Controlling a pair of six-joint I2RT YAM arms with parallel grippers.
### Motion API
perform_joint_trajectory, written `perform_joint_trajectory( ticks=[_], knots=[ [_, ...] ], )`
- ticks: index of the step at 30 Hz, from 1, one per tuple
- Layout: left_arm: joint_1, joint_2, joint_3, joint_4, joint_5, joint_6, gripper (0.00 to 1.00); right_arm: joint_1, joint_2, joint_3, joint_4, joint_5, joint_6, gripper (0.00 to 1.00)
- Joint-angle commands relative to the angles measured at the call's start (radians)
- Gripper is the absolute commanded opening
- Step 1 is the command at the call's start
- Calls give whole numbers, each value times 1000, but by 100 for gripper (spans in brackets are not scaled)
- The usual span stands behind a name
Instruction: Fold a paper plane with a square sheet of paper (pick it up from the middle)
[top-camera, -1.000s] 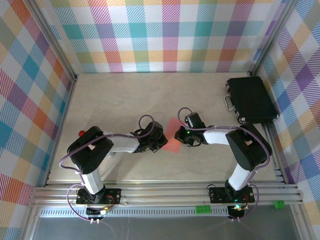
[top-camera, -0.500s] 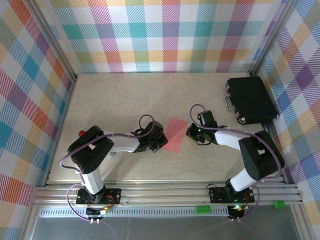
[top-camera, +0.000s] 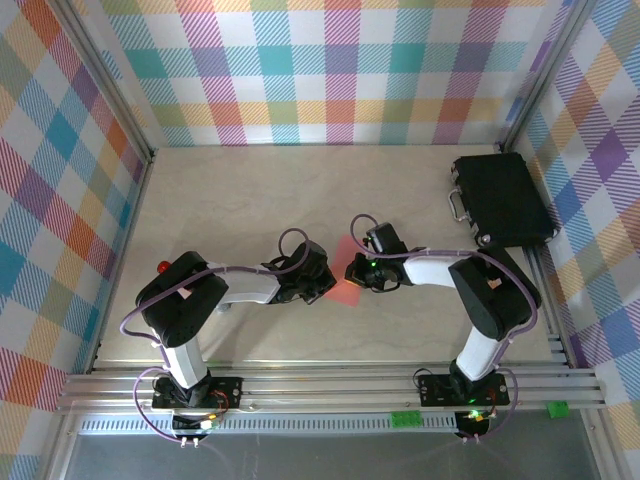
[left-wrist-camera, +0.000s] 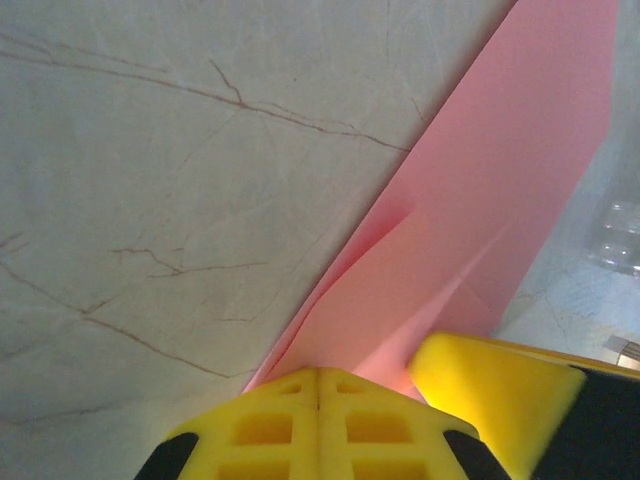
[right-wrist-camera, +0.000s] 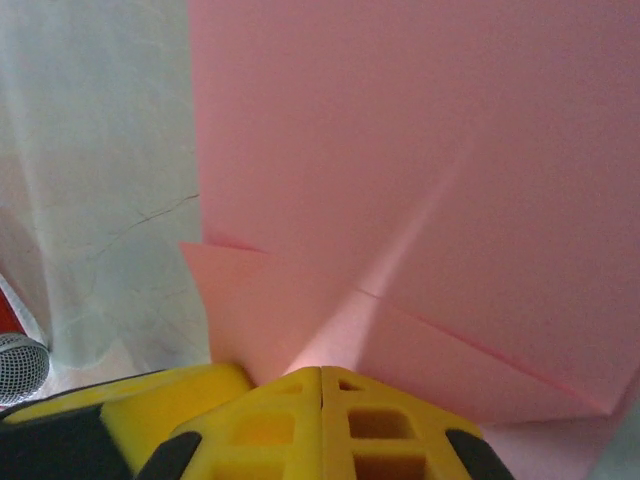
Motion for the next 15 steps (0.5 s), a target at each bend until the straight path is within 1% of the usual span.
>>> perform_joint_trajectory(
  ticks=[1,9,15],
  knots=[
    [10,36,-8,-76,23,41,0,2,25,17,31,-7,30,0],
    [29,-12,10,8,51,111,0,2,68,-49,40,75,100,0],
    [0,-29,-18,128,40,51,0,2,62,-78,15,114,131,0]
  ],
)
